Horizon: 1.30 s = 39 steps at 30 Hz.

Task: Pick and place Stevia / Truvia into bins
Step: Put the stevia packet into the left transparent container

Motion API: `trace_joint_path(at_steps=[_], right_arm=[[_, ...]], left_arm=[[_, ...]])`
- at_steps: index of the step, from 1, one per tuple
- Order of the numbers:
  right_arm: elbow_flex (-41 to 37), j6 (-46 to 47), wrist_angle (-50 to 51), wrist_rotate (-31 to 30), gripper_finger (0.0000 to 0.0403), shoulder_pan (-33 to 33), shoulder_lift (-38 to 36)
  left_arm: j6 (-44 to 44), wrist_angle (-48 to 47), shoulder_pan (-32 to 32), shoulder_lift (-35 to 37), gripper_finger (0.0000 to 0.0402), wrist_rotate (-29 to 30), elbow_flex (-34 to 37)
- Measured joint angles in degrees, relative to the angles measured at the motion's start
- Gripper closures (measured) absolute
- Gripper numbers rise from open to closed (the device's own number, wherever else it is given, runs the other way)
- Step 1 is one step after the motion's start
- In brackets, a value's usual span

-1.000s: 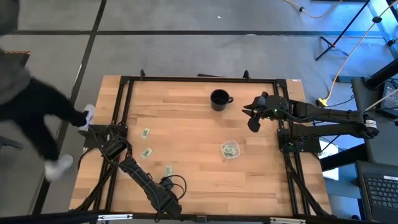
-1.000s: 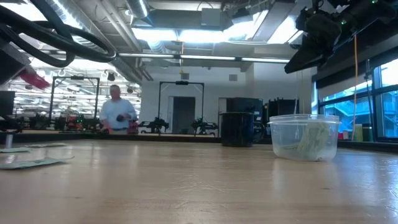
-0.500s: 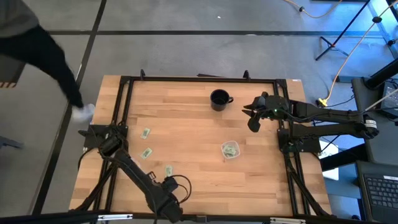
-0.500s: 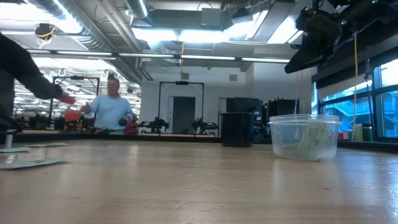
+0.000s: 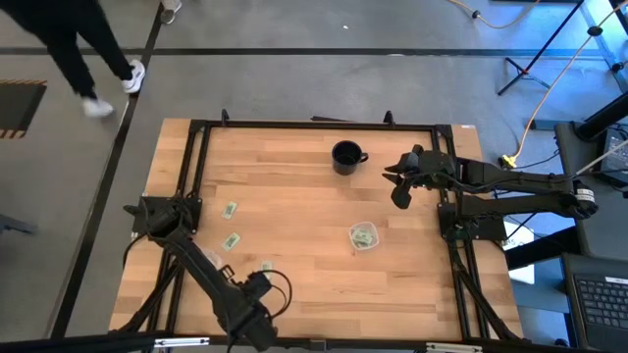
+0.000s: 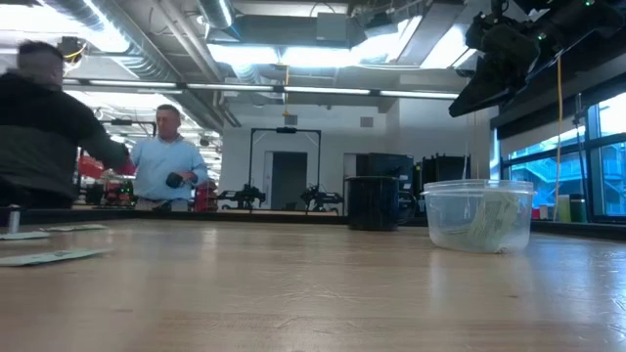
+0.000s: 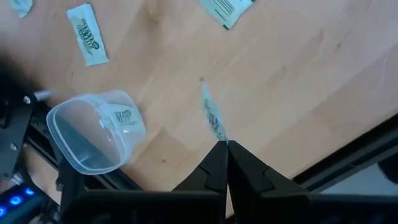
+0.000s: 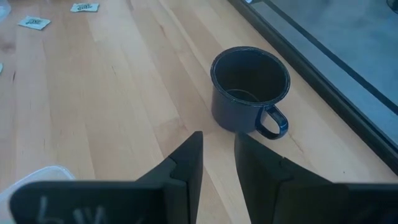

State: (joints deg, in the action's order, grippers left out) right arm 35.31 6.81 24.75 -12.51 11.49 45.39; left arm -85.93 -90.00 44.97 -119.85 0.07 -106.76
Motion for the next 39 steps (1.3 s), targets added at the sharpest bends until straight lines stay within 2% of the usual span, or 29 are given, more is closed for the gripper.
trace_joint_path(at_steps=[6, 11, 16, 21, 25, 27, 31, 39], right_arm=[[0.0, -0.2, 0.0, 0.0, 0.0308, 0.0, 0.0], [0.0, -1.1, 0.0, 0.0, 0.0308, 0.0, 0.0], [0.0, -1.3, -0.1, 0.0, 0.0308, 0.0, 0.0], [0.0, -1.3, -0.1, 0.0, 0.0308, 0.0, 0.0], [0.0, -1.3, 0.0, 0.0, 0.0308, 0.0, 0.0], [0.0, -1.3, -0.1, 0.0, 0.0308, 0.0, 0.0], [0.0, -1.3, -0.1, 0.0, 0.0308, 0.0, 0.0], [0.0, -1.3, -0.1, 0.0, 0.0308, 0.0, 0.0]], left_arm=[[1.1, 0.0, 0.1, 0.7, 0.0400, 1.4, 0.0], [2.3, 0.2, 0.4, 3.2, 0.0400, 6.1, 0.4], [0.2, 0.0, 1.0, 8.7, 0.0400, 6.4, 7.4], [-7.7, -0.2, 3.7, 17.0, 0.0399, 4.7, 17.4], [-13.0, -0.1, 5.5, 21.7, 0.0400, 3.9, 21.7], [-14.9, 0.0, 5.9, 23.4, 0.0400, 1.6, 23.3], [-16.8, 0.0, 5.8, 24.5, 0.0400, -4.8, 28.1], [-16.4, 0.6, 5.3, 24.4, 0.0399, -5.8, 34.9]])
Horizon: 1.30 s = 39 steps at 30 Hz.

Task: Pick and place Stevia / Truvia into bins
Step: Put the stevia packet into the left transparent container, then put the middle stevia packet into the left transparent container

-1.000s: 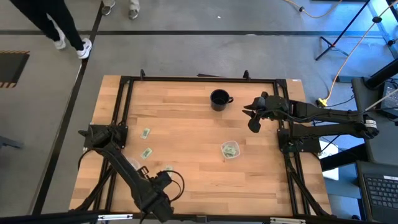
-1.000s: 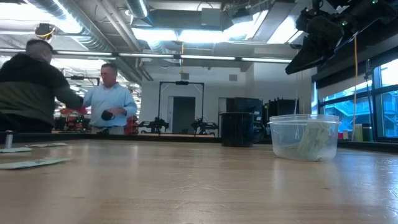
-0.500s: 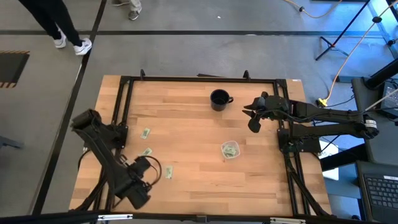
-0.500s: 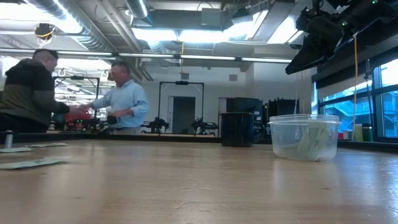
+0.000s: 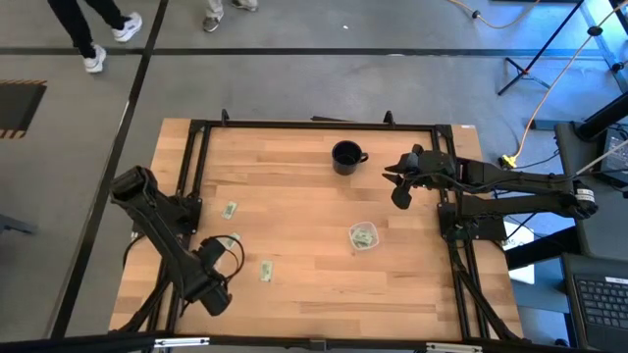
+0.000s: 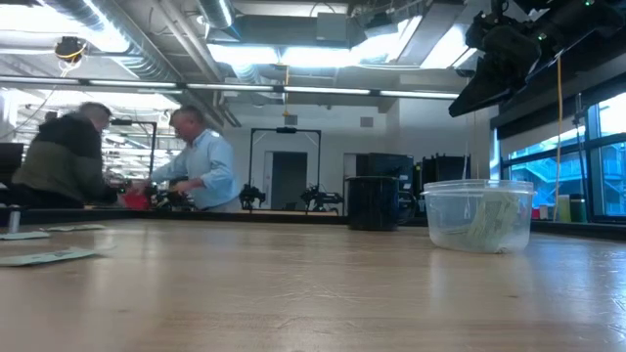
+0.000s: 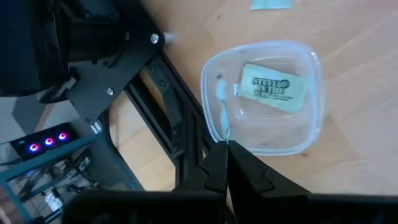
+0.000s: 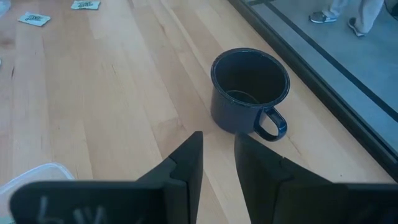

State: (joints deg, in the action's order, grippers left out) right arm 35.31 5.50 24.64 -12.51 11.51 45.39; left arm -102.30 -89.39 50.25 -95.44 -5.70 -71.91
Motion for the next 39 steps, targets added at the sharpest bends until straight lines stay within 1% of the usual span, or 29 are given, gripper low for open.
trace_joint_path(at_steps=[3, 7, 10, 12, 16, 30, 34, 39], right_arm=[[0.0, 0.0, 0.0, 0.0, 0.0308, 0.0, 0.0], [0.0, 0.0, 0.0, 0.0, 0.0308, 0.0, 0.0], [0.0, 0.0, -0.2, 0.0, 0.0308, 0.0, 0.0], [0.0, 0.0, -0.2, 0.0, 0.0308, 0.0, 0.0], [0.0, 0.0, 0.0, 0.0, 0.0308, 0.0, 0.0], [0.0, 0.0, 0.1, 0.0, 0.0308, 0.0, 0.0], [0.0, 0.0, 0.1, 0.0, 0.0308, 0.0, 0.0], [0.0, 0.0, 0.4, 0.0, 0.0308, 0.0, 0.0]], left_arm=[[0.0, 2.5, -0.7, 0.0, 0.0400, -0.3, 1.5], [2.4, 7.9, -2.3, 0.0, 0.0399, -0.4, 4.7], [4.1, 9.8, -3.5, 0.0, 0.0400, -3.1, 7.0], [5.3, 10.2, -4.0, -0.1, 0.0400, -3.5, 7.8], [7.0, 10.0, -4.9, -0.1, 0.0399, -2.5, 8.0], [7.0, 10.7, -6.2, -0.1, 0.0397, -2.6, 8.0], [6.9, 11.1, -6.2, -0.1, 0.0382, -2.8, 8.0], [7.1, 11.9, -6.2, -0.1, 0.0347, -2.8, 8.0]])
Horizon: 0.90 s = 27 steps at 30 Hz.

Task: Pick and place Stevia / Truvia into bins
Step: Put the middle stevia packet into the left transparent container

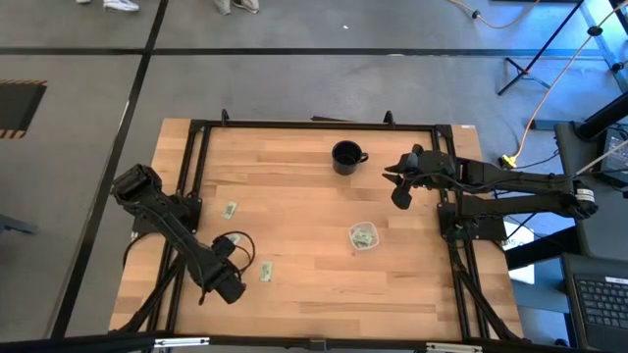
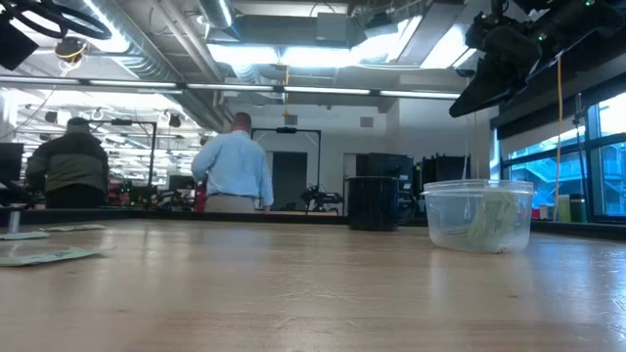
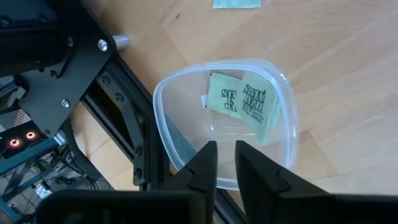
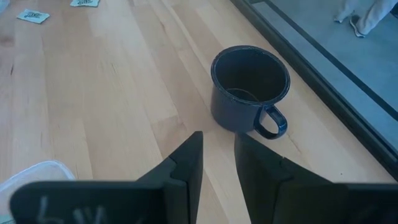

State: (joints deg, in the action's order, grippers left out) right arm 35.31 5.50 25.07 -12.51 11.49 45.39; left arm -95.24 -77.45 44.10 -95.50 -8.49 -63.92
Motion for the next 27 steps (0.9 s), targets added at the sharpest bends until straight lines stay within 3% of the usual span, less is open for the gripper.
trace_joint_path(at_steps=[4, 9, 15, 17, 23, 27], right_arm=[[0.0, -0.1, 0.0, 0.0, 0.0308, 0.0, 0.0], [0.0, -0.2, 0.0, 0.0, 0.0308, 0.0, 0.0], [0.0, -0.2, 0.0, 0.0, 0.0308, 0.0, 0.0], [0.0, -0.2, 0.0, 0.0, 0.0308, 0.0, 0.0], [0.0, -0.5, 0.0, 0.0, 0.0308, 0.0, 0.0], [0.0, -1.0, 0.0, 0.0, 0.0308, 0.0, 0.0]], left_arm=[[0.4, -0.5, 0.0, 0.0, 0.0321, 0.0, -0.7], [1.9, -6.1, 0.0, 0.0, 0.0302, 1.4, -7.0], [1.9, -12.5, -0.5, 0.2, 0.0299, 17.4, -15.2], [4.5, -12.3, -2.0, 0.5, 0.0297, 19.6, -15.6], [17.4, -12.6, -9.4, 0.5, 0.0276, 14.5, -13.0], [27.8, -12.4, -13.7, 0.5, 0.0251, 20.2, -12.3]])
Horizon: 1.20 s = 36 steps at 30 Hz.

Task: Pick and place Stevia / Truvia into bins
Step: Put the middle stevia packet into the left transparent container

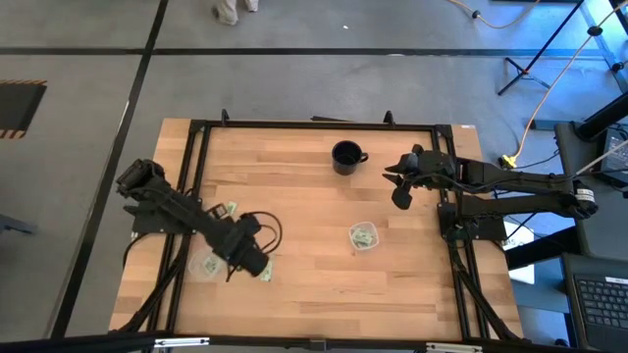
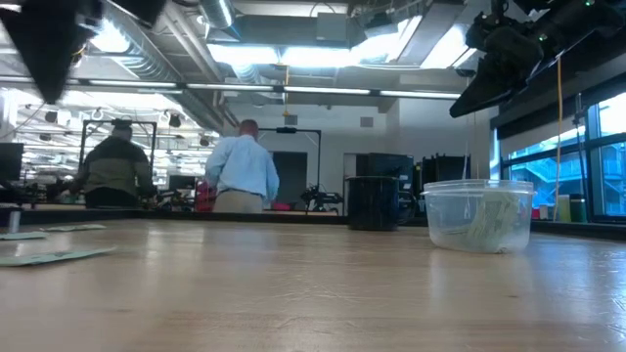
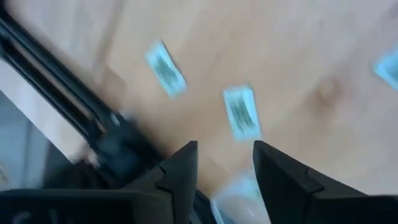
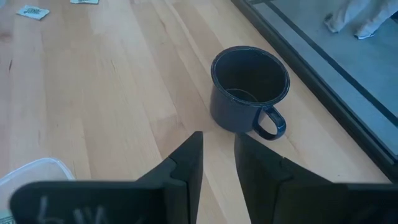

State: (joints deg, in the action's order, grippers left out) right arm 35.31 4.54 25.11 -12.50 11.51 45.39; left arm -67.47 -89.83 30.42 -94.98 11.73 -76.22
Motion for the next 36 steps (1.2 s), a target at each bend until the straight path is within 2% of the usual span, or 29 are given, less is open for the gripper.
trace_joint_path(at_steps=[3, 7, 10, 12, 16, 20, 24, 29, 32, 36], right_arm=[[0.0, -0.6, 0.1, 0.0, 0.0308, 0.0, 0.0], [0.0, -0.8, 0.6, 0.0, 0.0308, 0.0, 0.0], [0.0, -0.8, 0.8, 0.0, 0.0308, 0.0, 0.0], [0.0, -0.7, 0.8, 0.0, 0.0308, 0.0, 0.0], [0.0, -0.5, 0.7, 0.0, 0.0308, 0.0, 0.0], [0.0, -0.3, 0.7, 0.0, 0.0308, 0.0, 0.0], [0.0, 0.5, 0.4, 0.0, 0.0308, 0.0, 0.0], [0.0, 1.0, 0.4, 0.1, 0.0308, 0.0, 0.0], [0.0, 1.0, 0.3, 0.1, 0.0308, 0.0, 0.0], [0.0, 1.0, 0.3, 0.1, 0.0308, 0.0, 0.0]], left_arm=[[3.8, 0.2, -2.4, 0.2, 0.0236, 3.5, 0.1], [7.7, 2.9, -4.7, 0.3, 0.0228, 4.1, 0.1], [6.4, 5.1, -5.8, 0.3, 0.0232, 4.3, 0.1], [2.4, 5.6, -6.6, 0.3, 0.0236, 4.1, 0.1], [-6.7, 6.3, -8.4, -0.6, 0.0248, 1.3, 0.1], [-7.7, 7.3, -9.1, -3.1, 0.0258, 0.4, 0.1], [-11.3, 7.7, -9.9, -6.9, 0.0260, -5.6, 0.1], [-11.4, 7.2, -10.5, -11.4, 0.0260, -7.5, 0.1], [-7.4, 6.8, -11.2, -13.6, 0.0261, -9.8, 0.1], [-2.6, 6.7, -11.8, -14.1, 0.0261, -9.2, 2.1]])
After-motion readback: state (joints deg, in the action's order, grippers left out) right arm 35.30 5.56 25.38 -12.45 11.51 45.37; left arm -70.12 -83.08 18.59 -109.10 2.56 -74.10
